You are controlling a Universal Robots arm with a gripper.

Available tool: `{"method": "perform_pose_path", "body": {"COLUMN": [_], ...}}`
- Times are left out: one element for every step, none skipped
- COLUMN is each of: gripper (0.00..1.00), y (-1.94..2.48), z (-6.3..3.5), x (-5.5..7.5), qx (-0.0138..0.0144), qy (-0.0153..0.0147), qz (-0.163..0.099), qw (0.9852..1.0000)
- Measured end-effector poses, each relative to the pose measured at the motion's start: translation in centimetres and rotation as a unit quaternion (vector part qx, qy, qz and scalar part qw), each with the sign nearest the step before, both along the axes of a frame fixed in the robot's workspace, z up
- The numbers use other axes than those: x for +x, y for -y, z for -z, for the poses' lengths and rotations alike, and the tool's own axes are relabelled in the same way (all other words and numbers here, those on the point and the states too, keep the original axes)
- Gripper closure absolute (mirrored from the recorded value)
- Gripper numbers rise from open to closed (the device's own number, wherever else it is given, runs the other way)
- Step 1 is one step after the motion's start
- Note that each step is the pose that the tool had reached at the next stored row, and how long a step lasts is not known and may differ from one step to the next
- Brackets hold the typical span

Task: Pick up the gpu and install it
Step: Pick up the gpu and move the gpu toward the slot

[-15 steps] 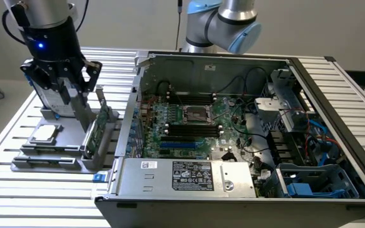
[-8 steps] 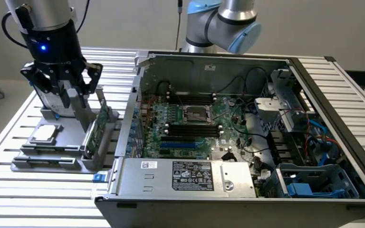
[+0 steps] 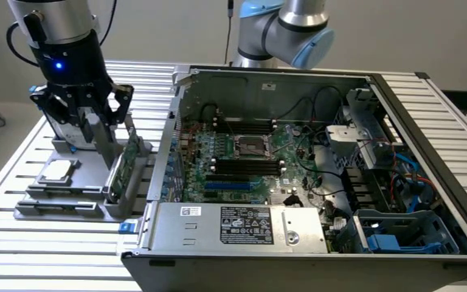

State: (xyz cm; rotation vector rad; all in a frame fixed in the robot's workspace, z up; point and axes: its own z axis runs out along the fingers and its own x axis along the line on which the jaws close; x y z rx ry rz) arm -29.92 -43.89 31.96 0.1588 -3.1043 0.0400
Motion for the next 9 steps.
{"method": "perform_pose_path", "body": {"gripper": [0.58,0.58,0.58,0.58,0.58,0.58,0.58,0.58,0.58], "y": [0.00,0.01,0.02,0.04,0.07,0.11,0.14,0.17,0.19], "z": [0.18,0.36,0.54,0.73,0.91,1.09,1.27,1.45,1.64], "x": [0.0,0.0,0.0,0.0,0.0,0.0,0.0,0.0,0.0], "qx": [0.0000,0.0000,0.0000,-0.0001,0.0000,-0.0001,-0.0001,-0.0001,-0.0001], "qy": [0.0007,0.0013,0.0017,0.0022,0.0030,0.0038,0.0044,0.0051,0.0058], "qz": [0.000,0.000,0.000,0.002,0.003,0.006,0.008,0.011,0.014], "qw": [1.0000,1.0000,1.0000,1.0000,1.0000,1.0000,1.0000,0.9999,0.9999]}}
